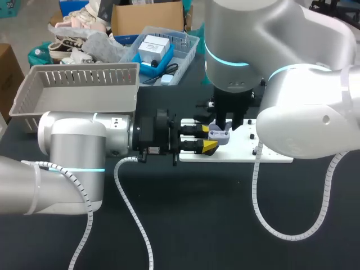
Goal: Pick up each earbud case from the left stands, insert the matching earbuds, close the lid, and place the case in the box.
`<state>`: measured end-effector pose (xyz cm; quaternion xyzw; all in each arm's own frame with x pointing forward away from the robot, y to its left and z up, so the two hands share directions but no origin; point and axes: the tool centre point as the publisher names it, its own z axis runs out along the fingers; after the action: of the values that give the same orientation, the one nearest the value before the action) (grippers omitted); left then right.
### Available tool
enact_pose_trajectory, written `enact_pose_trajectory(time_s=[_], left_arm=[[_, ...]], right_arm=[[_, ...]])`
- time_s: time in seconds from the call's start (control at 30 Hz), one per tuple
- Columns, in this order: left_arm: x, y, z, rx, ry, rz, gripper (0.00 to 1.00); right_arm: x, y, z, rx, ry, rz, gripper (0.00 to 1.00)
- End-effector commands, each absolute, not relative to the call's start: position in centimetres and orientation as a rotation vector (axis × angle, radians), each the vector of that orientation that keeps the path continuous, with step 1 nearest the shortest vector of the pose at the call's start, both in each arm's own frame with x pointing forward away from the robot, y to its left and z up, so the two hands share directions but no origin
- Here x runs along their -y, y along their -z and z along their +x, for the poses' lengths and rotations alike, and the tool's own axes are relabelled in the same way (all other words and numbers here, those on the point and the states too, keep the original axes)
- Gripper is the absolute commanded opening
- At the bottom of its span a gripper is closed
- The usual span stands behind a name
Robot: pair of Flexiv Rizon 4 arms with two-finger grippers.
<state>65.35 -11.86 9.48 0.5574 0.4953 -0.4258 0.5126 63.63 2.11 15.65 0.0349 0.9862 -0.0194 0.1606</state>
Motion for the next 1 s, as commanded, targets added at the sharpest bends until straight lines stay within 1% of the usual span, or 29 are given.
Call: enact_pose_trajectory(time_s=[0.03,0.23,0.6,1.0], left_arm=[[12.0,-9.4,65.4,-1.191,1.022,1.339,0.0],[12.0,-9.4,65.4,-1.191,1.022,1.339,0.0],[12.0,-9.4,65.4,-1.191,1.022,1.339,0.0],[12.0,-9.4,65.4,-1.191,1.022,1.339,0.0]], right_arm=[[-2.2,-15.6,63.6,-2.814,0.06,0.103,0.0],[-2.2,-15.6,63.6,-2.814,0.06,0.103,0.0],[-1.7,-15.3,64.8,-2.837,0.137,0.403,0.0],[-1.8,-15.6,64.7,-2.798,0.162,0.515,0.0]])
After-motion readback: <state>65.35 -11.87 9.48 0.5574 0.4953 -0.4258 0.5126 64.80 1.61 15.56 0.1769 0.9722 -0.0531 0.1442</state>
